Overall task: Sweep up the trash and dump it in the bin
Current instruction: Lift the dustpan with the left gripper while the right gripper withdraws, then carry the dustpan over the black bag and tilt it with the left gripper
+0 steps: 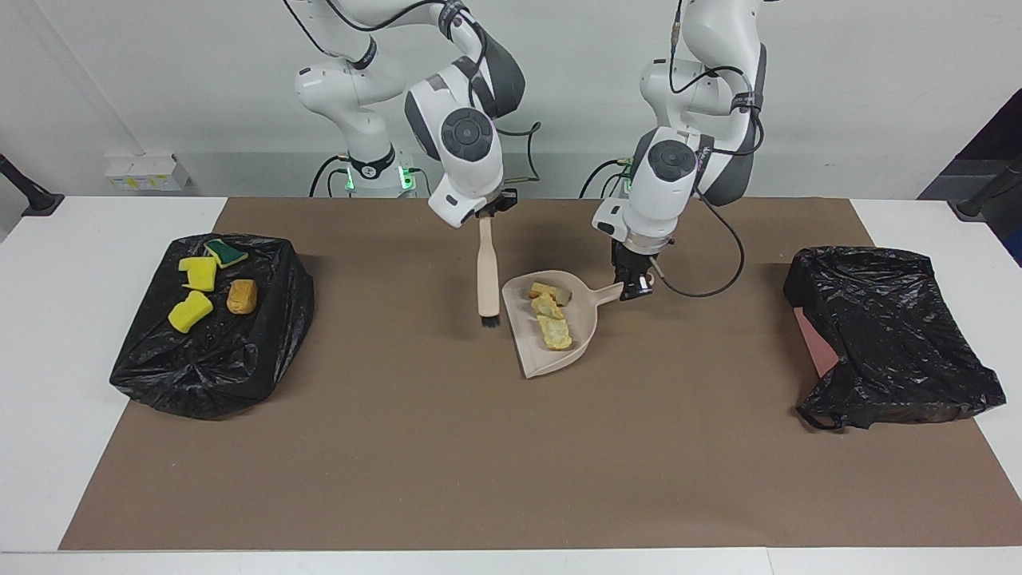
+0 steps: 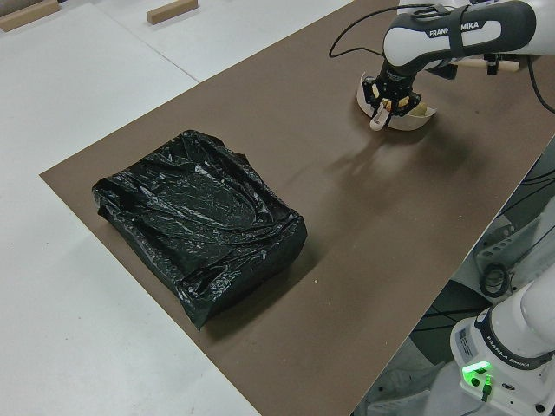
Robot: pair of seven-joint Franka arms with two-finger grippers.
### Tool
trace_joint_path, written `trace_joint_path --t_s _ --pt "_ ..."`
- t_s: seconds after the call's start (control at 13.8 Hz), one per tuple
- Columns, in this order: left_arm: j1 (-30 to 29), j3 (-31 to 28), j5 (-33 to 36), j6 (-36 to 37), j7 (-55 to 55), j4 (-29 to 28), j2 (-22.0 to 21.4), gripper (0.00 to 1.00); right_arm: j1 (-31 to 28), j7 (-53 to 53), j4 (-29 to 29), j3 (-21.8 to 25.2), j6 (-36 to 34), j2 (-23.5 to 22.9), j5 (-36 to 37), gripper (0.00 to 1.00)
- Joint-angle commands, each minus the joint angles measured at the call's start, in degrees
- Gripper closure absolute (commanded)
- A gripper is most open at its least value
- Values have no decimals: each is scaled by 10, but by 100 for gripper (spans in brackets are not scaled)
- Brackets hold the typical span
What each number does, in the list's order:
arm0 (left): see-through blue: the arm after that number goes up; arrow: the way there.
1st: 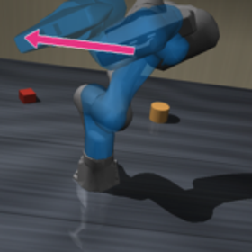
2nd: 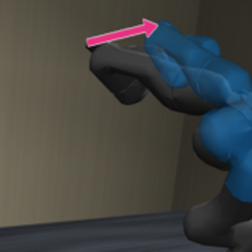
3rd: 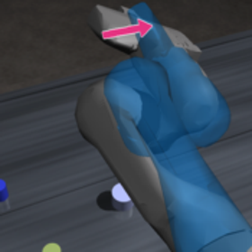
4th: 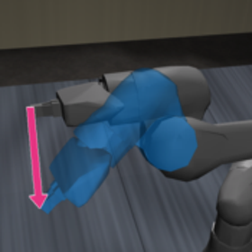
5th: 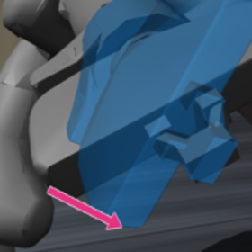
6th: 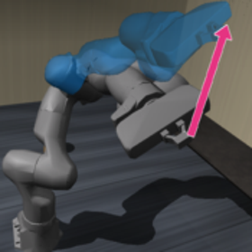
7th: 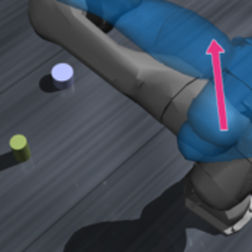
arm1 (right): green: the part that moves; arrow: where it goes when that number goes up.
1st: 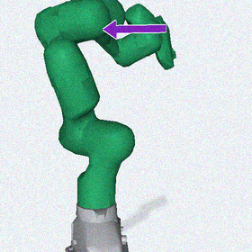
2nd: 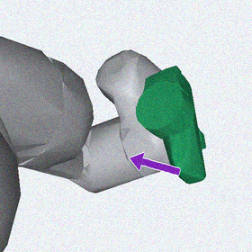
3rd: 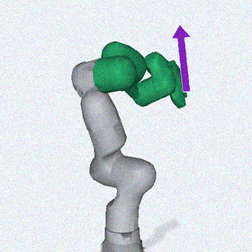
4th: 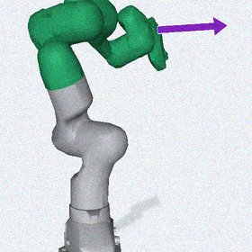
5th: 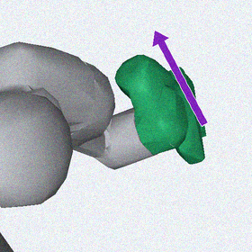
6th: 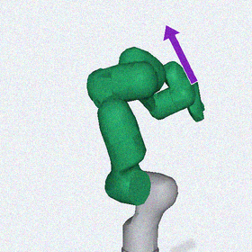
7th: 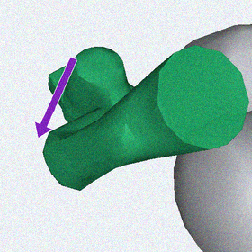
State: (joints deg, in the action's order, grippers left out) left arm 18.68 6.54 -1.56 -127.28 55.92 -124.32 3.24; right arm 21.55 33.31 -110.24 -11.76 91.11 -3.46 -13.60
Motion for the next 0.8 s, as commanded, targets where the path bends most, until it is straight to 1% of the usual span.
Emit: trace_joint_path --t_s 0.0,0.14,0.29,0.36,0.43,0.58,0.65,0.72 --pt "-36 1 -23 46 58 43 4 100 17 21 -68 -4 29 45 16 100" --pt "-63 1 -39 88 95 78 5 100 28 34 -98 -5 78 61 8 100" --pt "-89 1 -45 122 119 108 5 100 44 40 -109 -5 92 63 2 100" --pt "-101 1 -53 144 131 126 5 100 57 40 -123 -5 113 58 1 100" --pt "-111 1 -57 157 148 136 5 100 74 40 -132 -5 151 55 -7 100" --pt "-116 1 -59 157 162 130 2 100 120 75 -135 -5 197 37 -22 100" --pt "-130 1 -65 160 176 132 4 100 136 104 -135 -5 213 19 -22 100" --pt "-142 1 -91 165 199 135 5 100 153 115 -135 -5 224 7 -22 100"
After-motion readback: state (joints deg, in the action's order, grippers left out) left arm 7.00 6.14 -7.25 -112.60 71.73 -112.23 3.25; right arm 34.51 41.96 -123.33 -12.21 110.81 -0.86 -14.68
